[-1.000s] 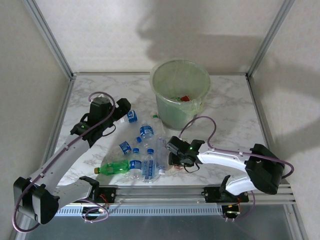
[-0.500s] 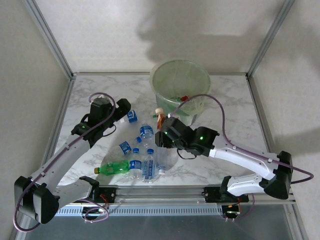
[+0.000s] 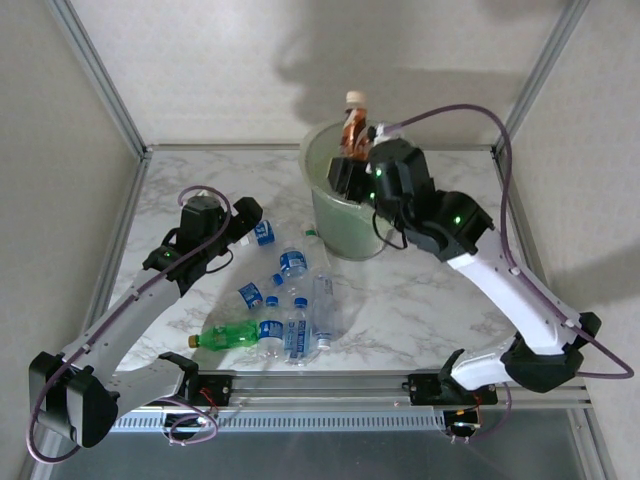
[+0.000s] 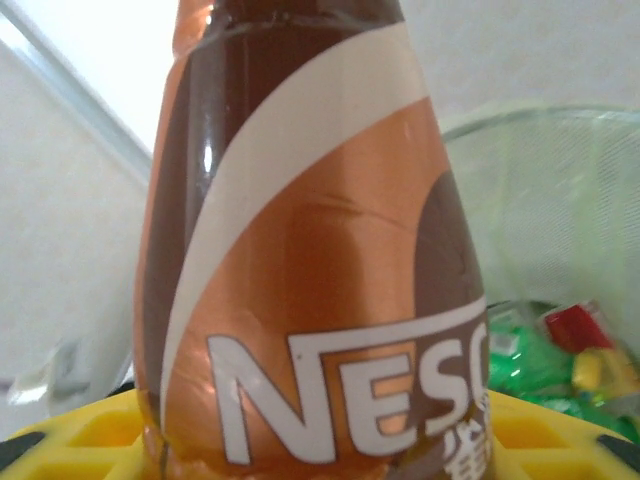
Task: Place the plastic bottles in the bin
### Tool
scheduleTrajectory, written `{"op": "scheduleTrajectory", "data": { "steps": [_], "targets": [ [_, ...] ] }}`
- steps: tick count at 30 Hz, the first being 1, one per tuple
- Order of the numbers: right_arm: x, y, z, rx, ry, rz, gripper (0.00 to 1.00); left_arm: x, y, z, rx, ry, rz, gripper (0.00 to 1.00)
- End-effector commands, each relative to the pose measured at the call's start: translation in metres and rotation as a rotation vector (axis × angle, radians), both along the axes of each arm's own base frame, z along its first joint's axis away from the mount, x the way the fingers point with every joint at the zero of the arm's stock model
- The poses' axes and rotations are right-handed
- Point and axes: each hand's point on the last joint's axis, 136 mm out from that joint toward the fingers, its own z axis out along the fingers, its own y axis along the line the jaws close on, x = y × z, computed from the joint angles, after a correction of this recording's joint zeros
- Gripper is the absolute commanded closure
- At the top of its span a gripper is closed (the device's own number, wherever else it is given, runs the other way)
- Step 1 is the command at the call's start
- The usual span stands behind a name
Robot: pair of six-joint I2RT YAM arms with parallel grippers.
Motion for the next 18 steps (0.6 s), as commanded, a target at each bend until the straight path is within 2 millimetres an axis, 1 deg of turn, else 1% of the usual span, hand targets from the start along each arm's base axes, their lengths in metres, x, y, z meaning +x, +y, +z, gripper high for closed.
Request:
{"op": "scheduleTrajectory", "data": {
  "steps": [1, 3, 4, 7, 10, 13, 14, 18],
  "targets": [
    [0.03, -0.007, -0.018, -0.026, 0.045, -0.012, 0.53, 0.001, 0.003, 0.006, -0.022, -0.018, 0.015, 0.07],
    [0.042, -0.009, -0.033, -0.015, 0.085, -0.006, 0.53, 0.001, 0.003, 0.006, -0.021, -0.019, 0.017, 0.07],
    [0.053, -0.017, -0.043, -0.014, 0.107, -0.029, 0.53, 0.0, 0.004, 0.007, -0.019, -0.022, 0.019, 0.07],
    [0.066, -0.016, -0.067, -0.027, 0.151, -0.022, 0.54, -0.001, 0.005, 0.006, -0.014, -0.019, 0.019, 0.07],
    [0.076, -0.015, -0.082, -0.046, 0.173, -0.022, 0.53, 0.0, 0.005, 0.005, -0.013, -0.016, 0.019, 0.07],
    [0.084, -0.015, -0.091, -0.064, 0.183, -0.026, 0.5, 0.0, 0.005, 0.004, -0.014, -0.015, 0.02, 0.07],
    [0.086, -0.015, -0.094, -0.071, 0.186, -0.031, 0.48, 0.0, 0.005, 0.003, -0.014, -0.014, 0.02, 0.07],
    [0.088, -0.014, -0.095, -0.083, 0.19, -0.029, 0.3, 0.0, 0.006, -0.001, -0.009, -0.005, 0.022, 0.07]
  ]
}}
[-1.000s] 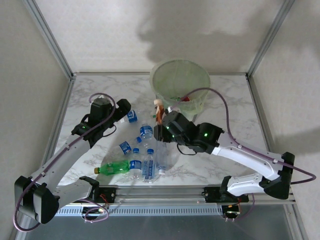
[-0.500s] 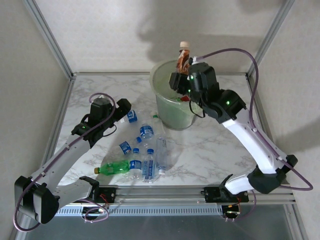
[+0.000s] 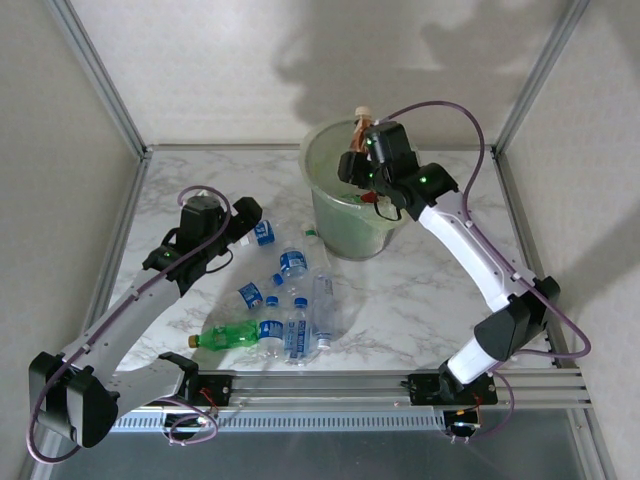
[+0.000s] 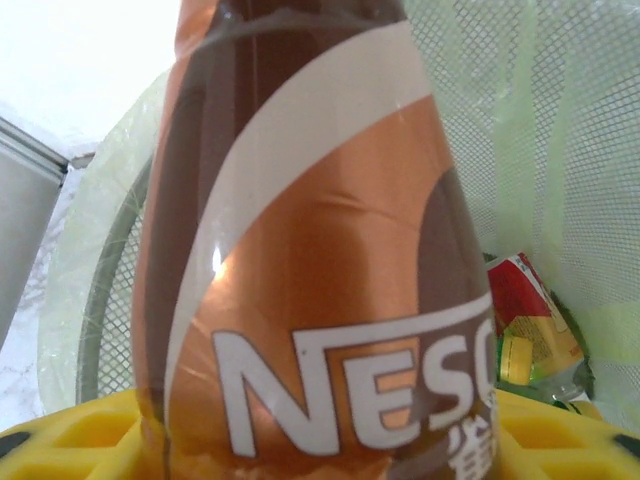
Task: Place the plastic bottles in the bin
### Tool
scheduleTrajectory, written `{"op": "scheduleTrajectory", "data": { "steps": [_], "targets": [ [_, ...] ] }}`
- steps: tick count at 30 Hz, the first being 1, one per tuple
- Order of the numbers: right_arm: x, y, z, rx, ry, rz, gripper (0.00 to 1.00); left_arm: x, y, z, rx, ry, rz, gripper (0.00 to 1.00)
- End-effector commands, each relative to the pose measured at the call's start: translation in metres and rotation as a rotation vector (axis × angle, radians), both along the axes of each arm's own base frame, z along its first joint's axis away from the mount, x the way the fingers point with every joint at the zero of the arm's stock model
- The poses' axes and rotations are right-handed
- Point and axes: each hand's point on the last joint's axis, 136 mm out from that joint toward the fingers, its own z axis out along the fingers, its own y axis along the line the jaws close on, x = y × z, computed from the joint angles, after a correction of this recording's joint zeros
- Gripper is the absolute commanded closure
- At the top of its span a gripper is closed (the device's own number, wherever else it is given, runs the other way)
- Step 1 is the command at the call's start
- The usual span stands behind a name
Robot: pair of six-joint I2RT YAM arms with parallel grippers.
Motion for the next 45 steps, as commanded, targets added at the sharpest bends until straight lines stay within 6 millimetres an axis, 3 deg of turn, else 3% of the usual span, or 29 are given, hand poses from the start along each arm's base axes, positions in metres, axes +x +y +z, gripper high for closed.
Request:
{"op": "scheduleTrajectory", "data": {
  "steps": [1, 8, 14, 23, 31, 37, 45],
  "targets": [
    [0.005, 0.001, 0.014, 0.018, -0.04, 0.009, 0.29, 0.0, 0.005, -0.002, -0.009, -0.005, 0.02, 0.07],
    [-0.012, 0.001, 0.029, 0.058, -0.063, 0.038, 0.24, 0.004, 0.014, -0.019, 0.046, 0.022, 0.018, 0.06],
    [-0.037, 0.016, 0.037, 0.078, -0.079, 0.083, 0.2, 0.027, 0.005, -0.047, 0.147, 0.084, -0.069, 0.06],
    [-0.068, 0.02, 0.023, 0.11, -0.052, 0.096, 0.19, 0.067, -0.014, -0.087, 0.296, 0.163, -0.229, 0.08],
    [-0.079, 0.015, 0.013, 0.12, -0.033, 0.094, 0.19, 0.1, -0.025, -0.091, 0.387, 0.124, -0.309, 0.08],
    [-0.082, 0.011, 0.016, 0.126, -0.043, 0.088, 0.18, 0.102, -0.026, -0.127, 0.424, 0.205, -0.351, 0.07],
    [-0.082, 0.012, 0.009, 0.126, -0.032, 0.09, 0.17, 0.087, -0.04, -0.14, 0.402, 0.223, -0.41, 0.06]
  ]
}}
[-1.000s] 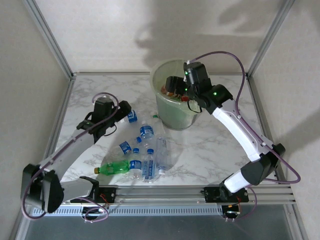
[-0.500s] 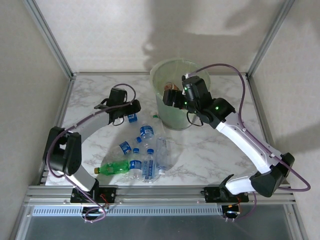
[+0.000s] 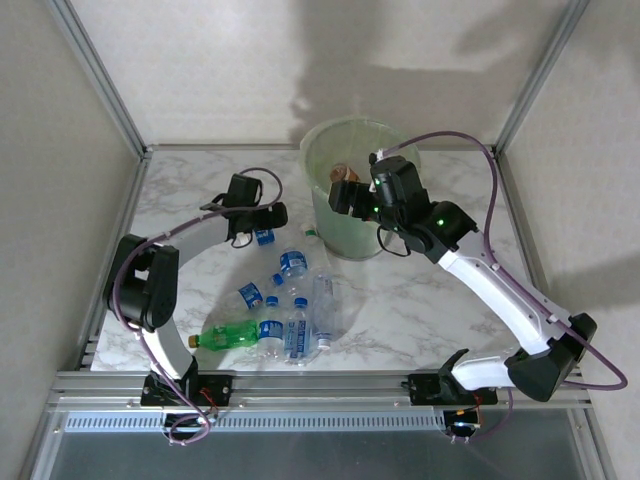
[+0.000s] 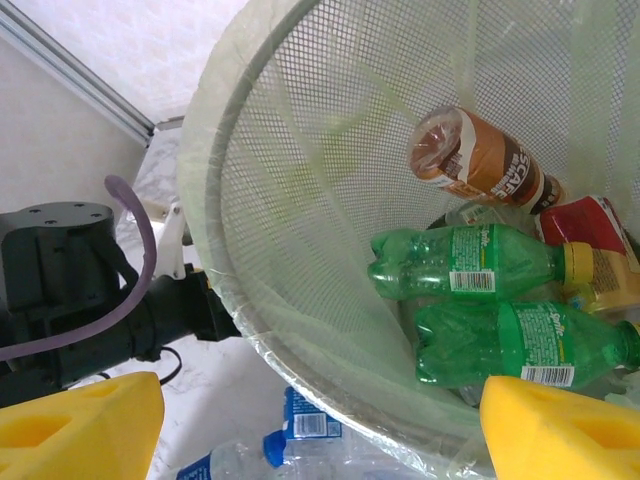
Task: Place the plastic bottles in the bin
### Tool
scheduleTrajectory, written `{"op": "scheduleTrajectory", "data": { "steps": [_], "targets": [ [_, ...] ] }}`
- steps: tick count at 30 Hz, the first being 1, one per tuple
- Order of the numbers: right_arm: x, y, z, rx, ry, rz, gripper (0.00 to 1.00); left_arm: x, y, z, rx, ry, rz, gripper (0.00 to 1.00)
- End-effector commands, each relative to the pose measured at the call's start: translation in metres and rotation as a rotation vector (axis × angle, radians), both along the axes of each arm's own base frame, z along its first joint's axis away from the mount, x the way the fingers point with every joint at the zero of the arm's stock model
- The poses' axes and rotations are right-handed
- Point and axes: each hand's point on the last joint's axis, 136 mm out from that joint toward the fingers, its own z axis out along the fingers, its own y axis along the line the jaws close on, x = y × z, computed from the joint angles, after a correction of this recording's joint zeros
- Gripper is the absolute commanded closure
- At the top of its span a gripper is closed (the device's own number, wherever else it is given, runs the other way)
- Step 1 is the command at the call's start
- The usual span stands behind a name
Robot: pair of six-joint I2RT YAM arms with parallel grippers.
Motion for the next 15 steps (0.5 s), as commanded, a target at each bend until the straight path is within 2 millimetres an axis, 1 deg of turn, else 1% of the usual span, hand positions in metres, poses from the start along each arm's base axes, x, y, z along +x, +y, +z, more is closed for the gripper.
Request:
{"op": "scheduleTrajectory", "data": {
  "steps": [1, 6, 15],
  "targets": [
    [-0.004, 0.001, 0.003, 0.027, -0.009, -0.004, 0.17, -0.01, -0.013, -0.007, 0.007, 0.017, -0.071, 0.06],
    [-0.003, -0.001, 0.003, 0.021, -0.009, -0.01, 0.16, -0.02, -0.023, -0.016, 0.039, 0.049, -0.119, 0.05],
    [-0.002, -0.001, 0.004, 0.011, -0.008, -0.016, 0.14, -0.02, -0.014, -0.027, 0.111, 0.076, -0.098, 0.04]
  ]
}}
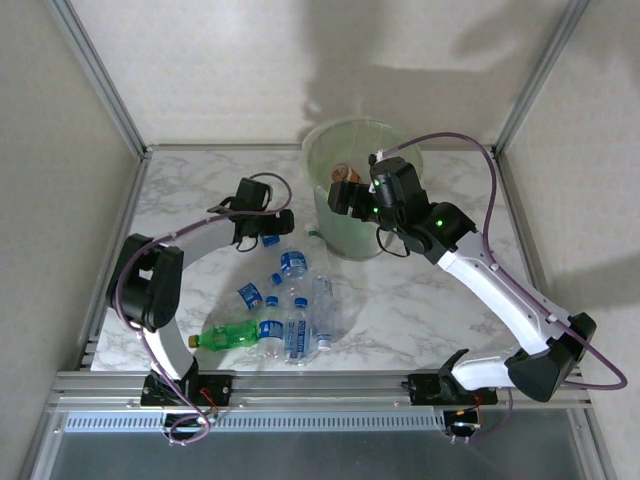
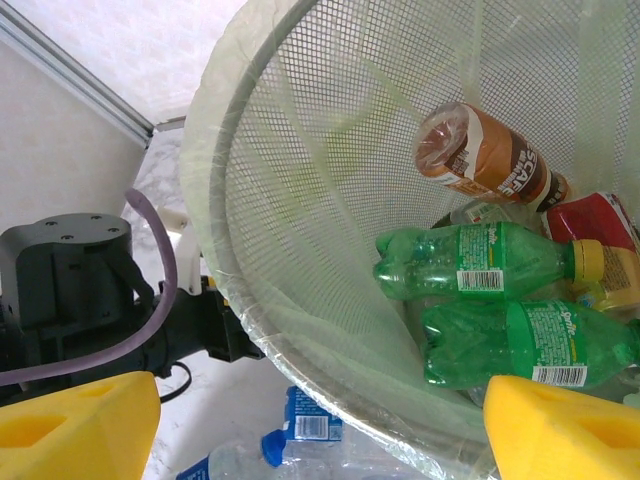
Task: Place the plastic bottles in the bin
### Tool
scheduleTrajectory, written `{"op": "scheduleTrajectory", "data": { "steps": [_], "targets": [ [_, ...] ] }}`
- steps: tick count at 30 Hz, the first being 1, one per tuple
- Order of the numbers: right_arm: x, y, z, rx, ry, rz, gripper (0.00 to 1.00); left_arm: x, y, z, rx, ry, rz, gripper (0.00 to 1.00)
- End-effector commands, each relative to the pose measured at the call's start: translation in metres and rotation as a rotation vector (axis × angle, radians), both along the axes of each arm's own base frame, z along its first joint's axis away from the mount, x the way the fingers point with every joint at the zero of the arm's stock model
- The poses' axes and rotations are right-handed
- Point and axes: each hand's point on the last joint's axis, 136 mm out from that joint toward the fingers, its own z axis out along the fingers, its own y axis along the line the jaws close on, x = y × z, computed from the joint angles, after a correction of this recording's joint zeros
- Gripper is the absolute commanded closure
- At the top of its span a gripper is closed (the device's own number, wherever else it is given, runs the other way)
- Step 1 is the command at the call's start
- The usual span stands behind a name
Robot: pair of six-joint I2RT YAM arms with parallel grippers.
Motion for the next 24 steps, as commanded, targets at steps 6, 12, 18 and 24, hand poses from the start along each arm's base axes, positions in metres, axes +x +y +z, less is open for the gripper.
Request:
{"op": "scheduleTrajectory", "data": {
  "steps": [6, 12, 18, 24],
  "targets": [
    [-0.002, -0.002, 0.008, 0.01, -0.015, -0.013, 0.12, -0.016, 0.018, -0.037, 0.163, 0.111, -0.005, 0.01],
    [-0.002, -0.002, 0.009, 0.009, -0.014, -0.012, 0.12, -0.005, 0.019, -0.037, 0.149, 0.085, 0.046, 0.04],
    [-0.002, -0.003, 0.006, 0.001, -0.007, -0.016, 0.12, 0.002, 0.015, -0.045, 0.142, 0.105, 0.051, 0.14],
    [-0.003, -0.004, 0.006, 0.005, -0.008, -0.019, 0.14, 0.0, 0.021, -0.043, 0.132, 0.104, 0.077, 0.26]
  ]
}}
